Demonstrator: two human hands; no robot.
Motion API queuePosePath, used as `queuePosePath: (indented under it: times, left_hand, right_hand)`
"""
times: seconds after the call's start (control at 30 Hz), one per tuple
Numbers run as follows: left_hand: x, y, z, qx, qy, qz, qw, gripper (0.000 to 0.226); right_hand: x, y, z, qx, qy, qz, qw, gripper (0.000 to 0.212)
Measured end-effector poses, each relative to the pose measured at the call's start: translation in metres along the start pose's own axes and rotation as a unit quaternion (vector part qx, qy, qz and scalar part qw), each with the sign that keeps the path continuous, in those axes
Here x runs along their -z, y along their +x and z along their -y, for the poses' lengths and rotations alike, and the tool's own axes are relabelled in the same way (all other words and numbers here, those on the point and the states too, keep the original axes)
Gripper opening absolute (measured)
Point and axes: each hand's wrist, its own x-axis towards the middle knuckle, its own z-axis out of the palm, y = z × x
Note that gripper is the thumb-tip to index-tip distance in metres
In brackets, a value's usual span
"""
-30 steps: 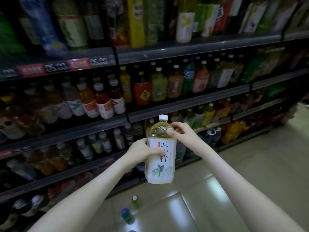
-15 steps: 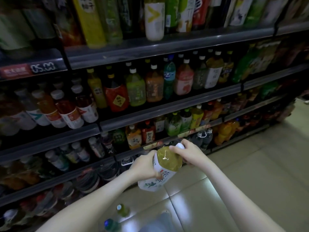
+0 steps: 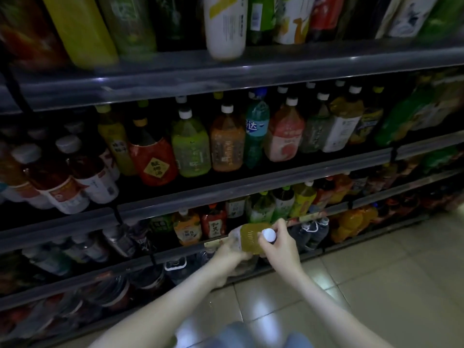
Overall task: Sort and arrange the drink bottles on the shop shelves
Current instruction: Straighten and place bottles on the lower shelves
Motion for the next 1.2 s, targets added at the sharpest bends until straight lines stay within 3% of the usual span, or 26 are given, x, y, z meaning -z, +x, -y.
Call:
queuePosePath:
  times: [0.07, 0.17, 0.53, 0.7, 0.8, 0.93, 1.0, 1.07, 1.13, 1.2]
  left_hand:
    - [-0.004, 0.022, 0.007, 0.028, -0.174, 0.010, 0.984, 0.038]
    - [-0.008, 0.051, 0.020, 0.019, -0.272, -0.033, 0.962, 0.033]
    - [-0.020, 0.127, 0.049, -0.077, -0.313, -0.122, 0.939, 0.029]
    - [-0.021, 0.150, 0.046, -0.078, -0.330, -0.166, 0.926, 0.031]
    - [-0.028, 0.165, 0.050, -0.056, -0.322, -0.183, 0.927, 0.046]
    - [-0.035, 0.182, 0.049, -0.052, -0.293, -0.259, 0.919, 0.067]
    - [-0.040, 0.190, 0.048, -0.052, -0.233, -0.310, 0.920, 0.071]
    - [-0.044, 0.195, 0.047, -0.044, -0.168, -0.329, 0.928, 0.083]
    - [-0.046, 0.199, 0.047, -0.037, -0.097, -0.311, 0.945, 0.096]
    - [-0.044, 0.203, 0.048, -0.034, -0.066, -0.274, 0.959, 0.104]
  right_hand:
    - [-0.006, 0.016, -0.014, 0.027, -0.005, 0.015, 1.000, 0.031]
    - [-0.019, 0.041, -0.037, 0.059, -0.019, 0.048, 0.997, 0.030]
    - [-0.040, 0.113, -0.093, 0.179, -0.040, 0.172, 0.968, 0.022]
    - [-0.048, 0.139, -0.097, 0.192, -0.075, 0.217, 0.954, 0.019]
    - [-0.057, 0.149, -0.105, 0.166, -0.073, 0.225, 0.957, 0.017]
    - [-0.063, 0.156, -0.109, 0.120, -0.049, 0.251, 0.959, 0.050]
    - [-0.057, 0.166, -0.113, 0.128, -0.059, 0.225, 0.964, 0.055]
    - [-0.046, 0.179, -0.122, 0.119, -0.077, 0.142, 0.980, 0.049]
    - [-0.034, 0.191, -0.129, 0.086, -0.109, 0.056, 0.989, 0.047]
    - [-0.028, 0.203, -0.130, 0.088, -0.156, 0.038, 0.983, 0.060]
